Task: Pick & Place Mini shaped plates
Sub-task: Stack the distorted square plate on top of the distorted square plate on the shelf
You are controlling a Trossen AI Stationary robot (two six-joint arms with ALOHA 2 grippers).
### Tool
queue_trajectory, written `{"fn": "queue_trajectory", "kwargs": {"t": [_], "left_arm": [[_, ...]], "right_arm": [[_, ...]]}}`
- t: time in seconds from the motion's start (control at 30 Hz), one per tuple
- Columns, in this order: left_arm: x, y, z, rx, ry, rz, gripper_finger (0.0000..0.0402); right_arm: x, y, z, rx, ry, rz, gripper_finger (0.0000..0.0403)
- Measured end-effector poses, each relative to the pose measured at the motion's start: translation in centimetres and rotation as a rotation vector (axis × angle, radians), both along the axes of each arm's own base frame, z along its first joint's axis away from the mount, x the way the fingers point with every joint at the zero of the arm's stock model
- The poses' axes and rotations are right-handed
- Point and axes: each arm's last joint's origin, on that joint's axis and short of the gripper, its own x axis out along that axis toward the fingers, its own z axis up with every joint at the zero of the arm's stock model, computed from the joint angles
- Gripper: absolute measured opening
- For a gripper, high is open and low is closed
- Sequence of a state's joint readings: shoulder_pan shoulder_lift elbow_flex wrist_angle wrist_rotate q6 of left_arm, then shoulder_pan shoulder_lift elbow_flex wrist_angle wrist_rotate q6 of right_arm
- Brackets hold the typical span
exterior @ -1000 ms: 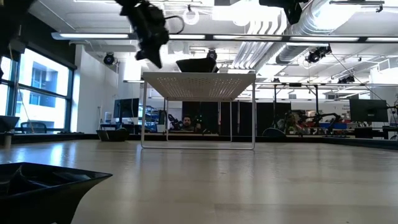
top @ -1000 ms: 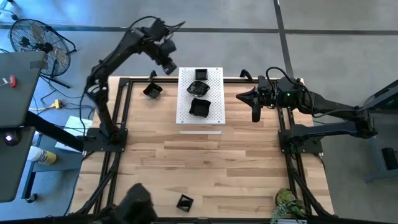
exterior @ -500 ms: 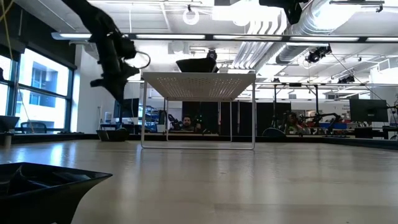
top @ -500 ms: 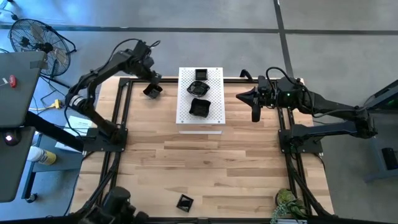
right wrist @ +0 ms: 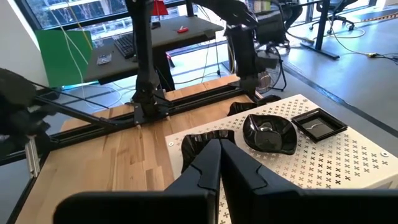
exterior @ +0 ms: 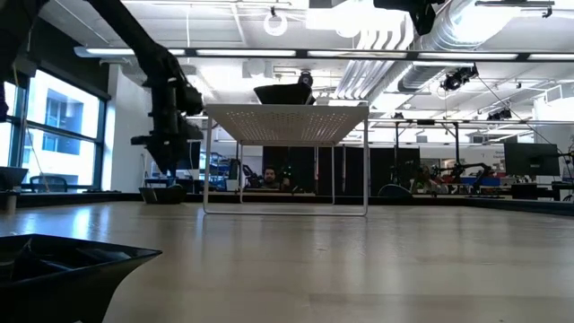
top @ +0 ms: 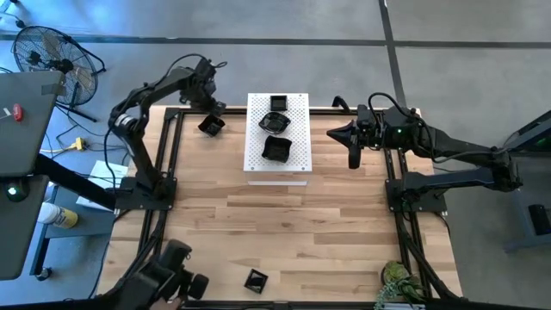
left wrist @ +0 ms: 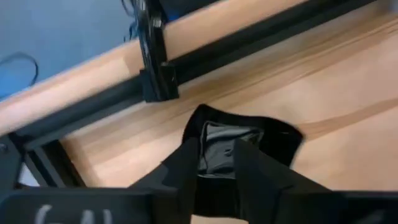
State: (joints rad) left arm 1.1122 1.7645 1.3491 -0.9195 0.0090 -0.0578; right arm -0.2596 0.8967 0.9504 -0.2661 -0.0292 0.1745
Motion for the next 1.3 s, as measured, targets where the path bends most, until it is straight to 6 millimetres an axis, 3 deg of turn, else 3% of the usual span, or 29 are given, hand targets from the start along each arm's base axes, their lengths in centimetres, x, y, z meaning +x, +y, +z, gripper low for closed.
{"fn": "queue_trajectory", "kwargs": {"t": [0.23,0.43,0.57,0.93,1.07,1.3], "left_arm": [[-1.3,1.4,-3.2,-0.120,0.053,0.050,0.0119],[-1.7,2.0,-4.5,-0.134,0.085,0.069,0.0120],[-1.7,2.0,-4.5,-0.133,0.091,0.041,0.0108],[-1.5,1.8,-4.5,-0.168,0.031,-0.021,0.0008],[-1.7,1.4,-4.4,-0.202,0.046,-0.036,0.0004],[-2.2,0.1,-0.9,-0.218,0.041,-0.038,0.0001]], "right_arm": [[0.0,0.0,0.0,0.000,0.000,0.002,0.0007],[0.0,0.0,0.0,0.001,0.000,0.003,0.0007],[0.0,0.0,0.0,0.001,0.000,0.004,0.0007],[0.0,0.0,0.0,0.001,0.000,0.004,0.0007],[0.0,0.0,0.0,0.001,0.000,0.004,0.0007],[0.0,0.0,-0.1,0.003,0.007,0.006,0.0007]]}}
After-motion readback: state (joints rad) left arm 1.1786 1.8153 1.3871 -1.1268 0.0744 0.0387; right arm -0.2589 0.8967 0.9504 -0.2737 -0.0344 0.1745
